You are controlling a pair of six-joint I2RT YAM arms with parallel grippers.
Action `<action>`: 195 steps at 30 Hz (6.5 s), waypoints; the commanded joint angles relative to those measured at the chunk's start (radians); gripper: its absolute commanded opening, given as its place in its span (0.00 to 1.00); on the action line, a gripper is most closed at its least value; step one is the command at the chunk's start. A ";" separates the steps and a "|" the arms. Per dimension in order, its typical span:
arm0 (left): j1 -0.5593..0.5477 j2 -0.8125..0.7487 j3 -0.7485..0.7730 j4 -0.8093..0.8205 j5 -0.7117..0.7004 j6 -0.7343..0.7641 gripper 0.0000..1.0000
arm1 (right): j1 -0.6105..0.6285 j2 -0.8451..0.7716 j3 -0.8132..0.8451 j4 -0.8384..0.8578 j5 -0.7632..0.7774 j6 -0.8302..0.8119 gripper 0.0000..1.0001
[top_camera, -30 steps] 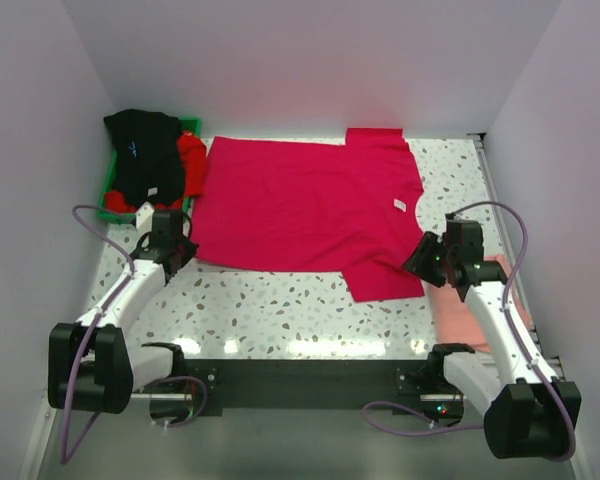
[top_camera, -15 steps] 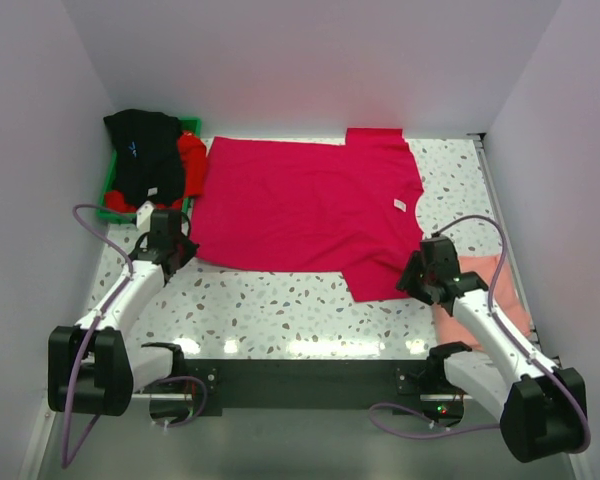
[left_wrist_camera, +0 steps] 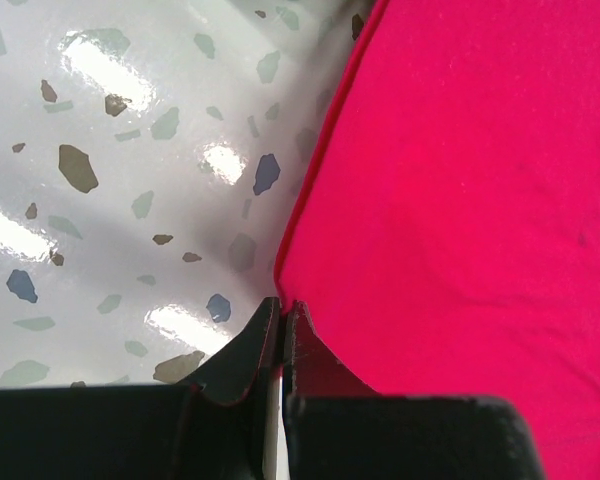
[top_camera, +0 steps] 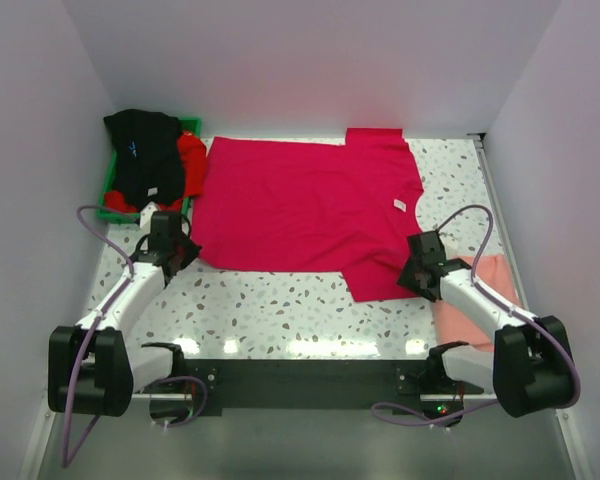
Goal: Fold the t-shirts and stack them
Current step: Flatten the tshirt out, then fold the tshirt
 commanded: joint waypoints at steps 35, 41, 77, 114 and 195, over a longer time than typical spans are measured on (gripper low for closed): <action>0.016 -0.249 -0.179 -0.027 -0.023 -0.030 0.00 | 0.053 -0.732 0.078 -0.535 -0.306 0.072 0.00; 0.016 -0.398 -0.177 -0.134 -0.072 -0.057 0.00 | 0.053 -0.810 0.170 -0.670 -0.338 0.074 0.00; 0.018 0.378 0.350 0.039 0.000 -0.025 0.00 | -0.027 0.217 0.618 -0.103 -0.203 -0.167 0.00; 0.056 0.555 0.539 0.051 0.062 0.024 0.04 | -0.237 0.259 0.599 0.032 -0.339 -0.136 0.00; 0.059 0.314 -0.027 0.372 0.023 -0.071 0.06 | -0.032 0.578 0.562 0.209 -0.384 -0.061 0.02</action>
